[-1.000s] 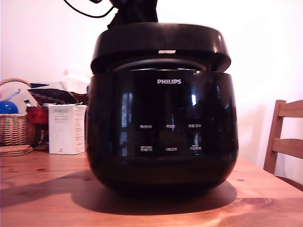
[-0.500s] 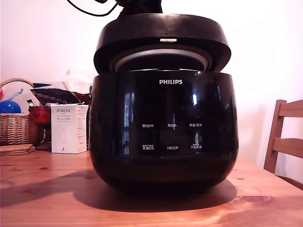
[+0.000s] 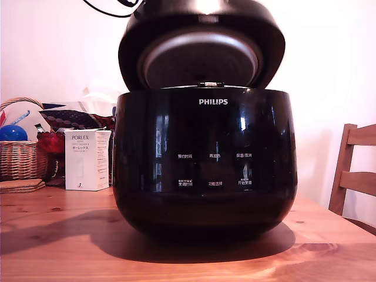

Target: Close the rice cooker by pressing the lid down with medium force

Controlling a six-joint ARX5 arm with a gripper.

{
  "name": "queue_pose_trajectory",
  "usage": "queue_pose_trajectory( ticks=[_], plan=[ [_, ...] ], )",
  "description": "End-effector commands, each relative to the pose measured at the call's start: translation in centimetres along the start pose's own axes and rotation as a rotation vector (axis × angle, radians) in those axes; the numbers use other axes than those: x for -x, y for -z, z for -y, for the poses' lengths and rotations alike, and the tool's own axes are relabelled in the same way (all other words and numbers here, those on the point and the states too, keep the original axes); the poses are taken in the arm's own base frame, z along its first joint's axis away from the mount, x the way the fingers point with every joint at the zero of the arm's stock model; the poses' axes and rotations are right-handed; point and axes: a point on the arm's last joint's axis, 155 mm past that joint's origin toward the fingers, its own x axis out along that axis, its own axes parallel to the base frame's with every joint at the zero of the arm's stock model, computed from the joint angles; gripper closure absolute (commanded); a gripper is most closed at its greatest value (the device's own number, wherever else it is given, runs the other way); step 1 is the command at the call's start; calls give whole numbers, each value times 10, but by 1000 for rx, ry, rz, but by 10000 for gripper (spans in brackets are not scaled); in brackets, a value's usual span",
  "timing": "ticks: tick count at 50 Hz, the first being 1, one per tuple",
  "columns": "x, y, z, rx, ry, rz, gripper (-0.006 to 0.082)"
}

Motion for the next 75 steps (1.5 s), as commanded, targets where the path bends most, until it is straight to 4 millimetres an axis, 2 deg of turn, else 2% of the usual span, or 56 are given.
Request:
queue_pose_trajectory(
  ticks=[1, 5, 20, 44, 75],
  plan=[
    [-11, 7, -3, 7, 3, -8, 791],
    [-11, 0, -4, -1, 0, 23, 791],
    [-10, -9, 0, 9, 23, 56, 791],
    [-11, -3, 1, 43, 27, 35, 791],
    [31, -53, 5, -32, -14, 224, 791]
  ],
)
